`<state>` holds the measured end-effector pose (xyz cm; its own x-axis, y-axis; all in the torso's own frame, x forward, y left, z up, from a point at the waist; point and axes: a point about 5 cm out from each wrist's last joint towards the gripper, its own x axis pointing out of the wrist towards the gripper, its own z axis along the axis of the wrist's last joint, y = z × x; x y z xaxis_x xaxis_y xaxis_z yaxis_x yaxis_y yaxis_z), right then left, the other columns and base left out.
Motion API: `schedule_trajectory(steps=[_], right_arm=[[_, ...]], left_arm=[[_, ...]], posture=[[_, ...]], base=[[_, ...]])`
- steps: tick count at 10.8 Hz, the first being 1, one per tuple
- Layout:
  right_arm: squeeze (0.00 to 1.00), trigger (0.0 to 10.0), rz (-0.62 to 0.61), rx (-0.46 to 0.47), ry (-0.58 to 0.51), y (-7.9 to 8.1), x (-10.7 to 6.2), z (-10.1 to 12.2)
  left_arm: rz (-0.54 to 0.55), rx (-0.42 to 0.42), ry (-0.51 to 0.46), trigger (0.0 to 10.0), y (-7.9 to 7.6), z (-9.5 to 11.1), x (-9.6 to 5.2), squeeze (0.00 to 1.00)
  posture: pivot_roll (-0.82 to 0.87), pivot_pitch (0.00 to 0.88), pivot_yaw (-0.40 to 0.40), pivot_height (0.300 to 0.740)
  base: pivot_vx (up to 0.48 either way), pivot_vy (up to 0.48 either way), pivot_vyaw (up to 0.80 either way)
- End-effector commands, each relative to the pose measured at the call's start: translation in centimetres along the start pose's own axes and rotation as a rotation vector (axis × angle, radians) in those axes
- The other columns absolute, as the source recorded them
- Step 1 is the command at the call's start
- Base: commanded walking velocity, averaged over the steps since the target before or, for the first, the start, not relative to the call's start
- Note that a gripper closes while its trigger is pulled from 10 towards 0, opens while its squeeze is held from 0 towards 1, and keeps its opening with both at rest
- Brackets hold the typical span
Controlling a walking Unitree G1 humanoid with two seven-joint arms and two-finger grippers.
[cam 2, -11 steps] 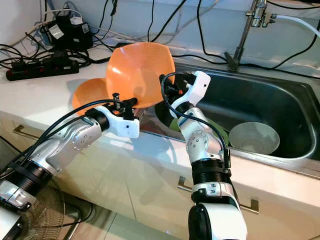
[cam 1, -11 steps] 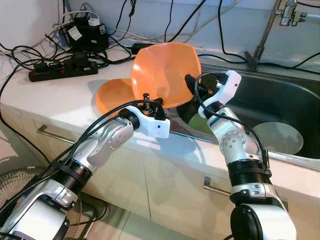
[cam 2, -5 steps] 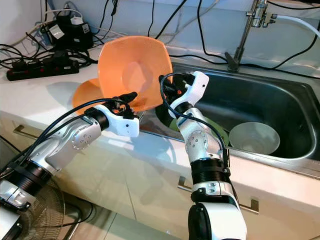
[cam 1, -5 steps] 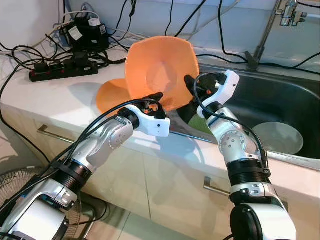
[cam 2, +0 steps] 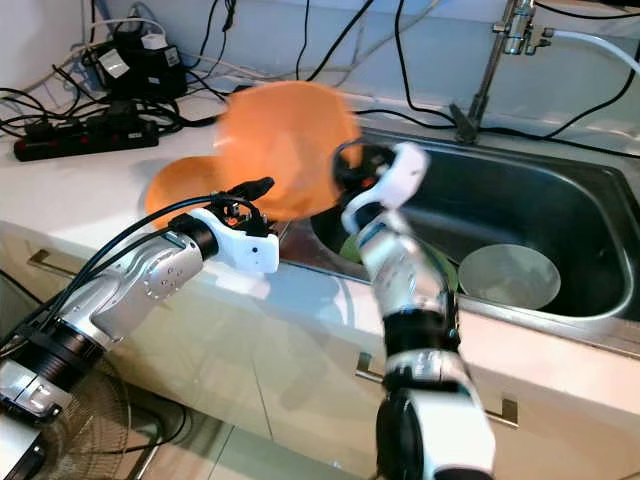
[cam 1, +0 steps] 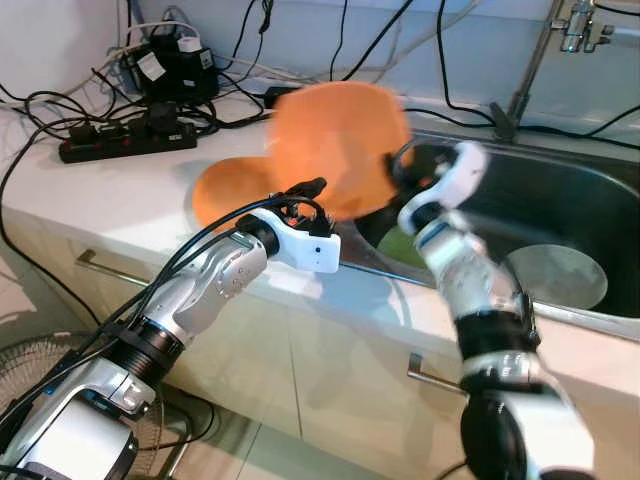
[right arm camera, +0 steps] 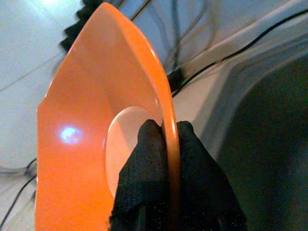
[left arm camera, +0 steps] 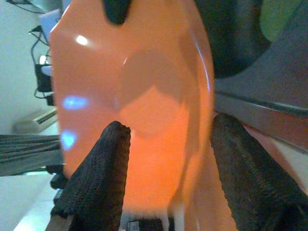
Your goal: Kitchen organization
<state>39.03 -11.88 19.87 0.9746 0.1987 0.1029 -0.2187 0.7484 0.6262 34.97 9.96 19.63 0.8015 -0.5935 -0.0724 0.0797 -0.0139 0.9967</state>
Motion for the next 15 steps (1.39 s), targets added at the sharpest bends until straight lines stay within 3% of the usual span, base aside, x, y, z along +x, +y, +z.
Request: schedule_trajectory(steps=[1,4,6,7,8,9,10,11,12,15], right_arm=[[0.0,0.0,-0.072,0.018,-0.06,-0.9,0.2,1.4],[0.0,0.0,-0.207,0.101,-0.192,-2.2,0.5,4.1],[0.0,0.0,-0.305,0.078,-0.285,-4.0,0.1,6.3],[0.0,0.0,-0.35,0.032,-0.304,-4.7,-0.1,6.8],[0.0,8.7,-0.422,-0.085,-0.286,-5.8,-0.4,6.9],[0.0,10.0,-0.439,-0.162,-0.27,-6.3,-0.5,6.6],[0.0,10.0,-0.454,-0.279,-0.226,-6.8,-0.6,5.8],[0.0,10.0,-0.461,-0.304,-0.204,-7.1,-0.6,5.5],[0.0,10.0,-0.462,-0.381,-0.132,-7.6,-0.7,4.5],[0.0,10.0,-0.443,-0.507,-0.024,-7.9,-0.7,2.7]], left_arm=[[0.068,0.005,-0.008,10.0,1.5,0.1,0.0,0.0],[0.072,-0.006,-0.011,10.0,1.5,0.3,0.0,0.0],[0.078,-0.034,-0.008,10.0,1.4,0.4,-0.1,0.0],[0.095,-0.132,-0.011,10.0,1.4,0.5,-0.1,0.0],[0.141,-0.51,-0.008,10.0,0.5,0.0,0.0,0.0],[0.157,-0.727,-0.054,10.0,0.9,1.5,0.3,0.0],[0.174,-0.931,-0.079,10.0,0.5,2.9,0.6,0.0],[0.171,-0.984,-0.075,10.0,0.4,3.2,0.6,0.0],[0.137,-1.097,-0.057,10.0,-0.2,3.6,0.6,0.0],[0.043,-1.15,-0.037,10.0,-1.2,4.6,0.1,0.0]], posture=[[0.22,0.0,0.037,0.74],[0.22,0.0,0.035,0.74],[0.22,0.0,0.033,0.74],[0.22,0.0,0.033,0.74],[0.22,0.0,0.034,0.74],[0.22,0.0,0.033,0.74],[0.22,0.0,0.033,0.74],[0.22,0.0,0.031,0.74],[0.22,0.0,0.031,0.74],[0.23,0.0,0.03,0.74]], base=[[0.0,0.0,0.0],[0.0,0.0,0.0],[0.0,0.0,0.0],[0.0,0.0,0.0],[0.0,0.0,0.0],[0.0,0.0,0.0],[0.0,0.0,0.0],[0.0,0.0,0.0],[0.0,0.0,0.0],[0.0,0.0,0.0]])
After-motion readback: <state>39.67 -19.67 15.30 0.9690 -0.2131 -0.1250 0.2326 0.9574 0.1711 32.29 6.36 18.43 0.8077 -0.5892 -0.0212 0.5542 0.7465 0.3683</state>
